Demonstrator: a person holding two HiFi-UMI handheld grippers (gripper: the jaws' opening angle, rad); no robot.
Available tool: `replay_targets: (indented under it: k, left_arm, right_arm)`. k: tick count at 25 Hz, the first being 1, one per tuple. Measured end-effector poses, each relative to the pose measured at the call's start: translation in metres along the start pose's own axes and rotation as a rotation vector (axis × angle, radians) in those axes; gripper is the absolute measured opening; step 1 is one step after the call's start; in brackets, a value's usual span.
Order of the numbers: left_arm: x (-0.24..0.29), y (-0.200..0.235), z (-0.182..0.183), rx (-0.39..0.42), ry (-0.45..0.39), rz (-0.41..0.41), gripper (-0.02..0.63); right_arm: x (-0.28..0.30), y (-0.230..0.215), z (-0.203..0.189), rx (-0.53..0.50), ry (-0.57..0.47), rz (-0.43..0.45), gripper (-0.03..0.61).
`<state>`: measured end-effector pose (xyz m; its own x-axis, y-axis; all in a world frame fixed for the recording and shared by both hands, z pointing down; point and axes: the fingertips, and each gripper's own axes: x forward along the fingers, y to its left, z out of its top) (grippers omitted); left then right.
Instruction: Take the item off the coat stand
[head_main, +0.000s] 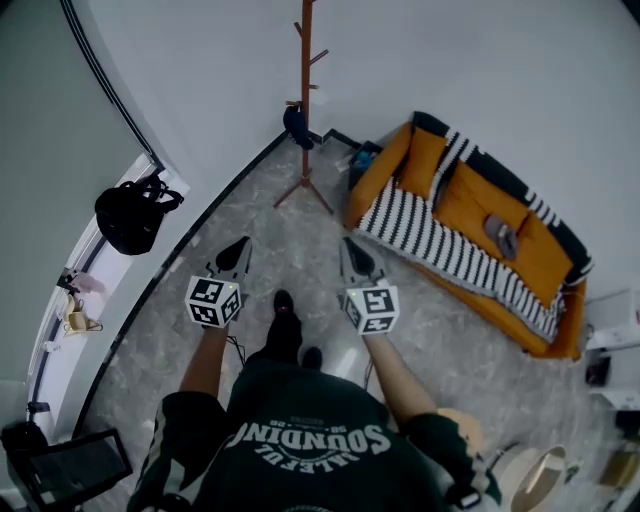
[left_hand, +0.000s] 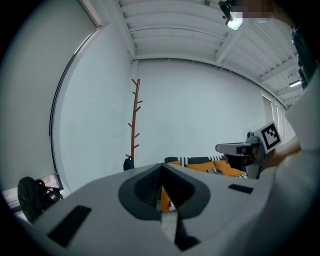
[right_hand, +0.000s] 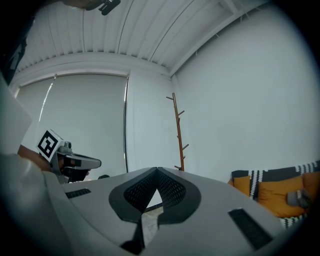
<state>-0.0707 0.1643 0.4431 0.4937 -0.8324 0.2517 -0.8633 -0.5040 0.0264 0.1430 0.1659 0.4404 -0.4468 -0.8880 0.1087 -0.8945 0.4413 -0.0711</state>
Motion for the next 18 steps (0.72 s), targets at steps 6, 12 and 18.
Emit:
replay_targets:
  k: [6,12,18]
  left_arm:
    - [0.022,0.013,0.001,-0.011,0.005,-0.006,0.000]
    - [0.065,0.042,-0.002,-0.036,0.015,-0.008,0.000]
    - [0.122,0.096,0.008,-0.051,0.012,-0.002,0.000]
  right_arm:
    - [0.022,-0.008,-0.001,0.020,-0.002,0.002,-0.002]
    - [0.069,-0.021,-0.004,0.011,0.021,0.012,-0.002]
    - [0.144,-0.037,0.005,-0.014,0.050,0.024,-0.002]
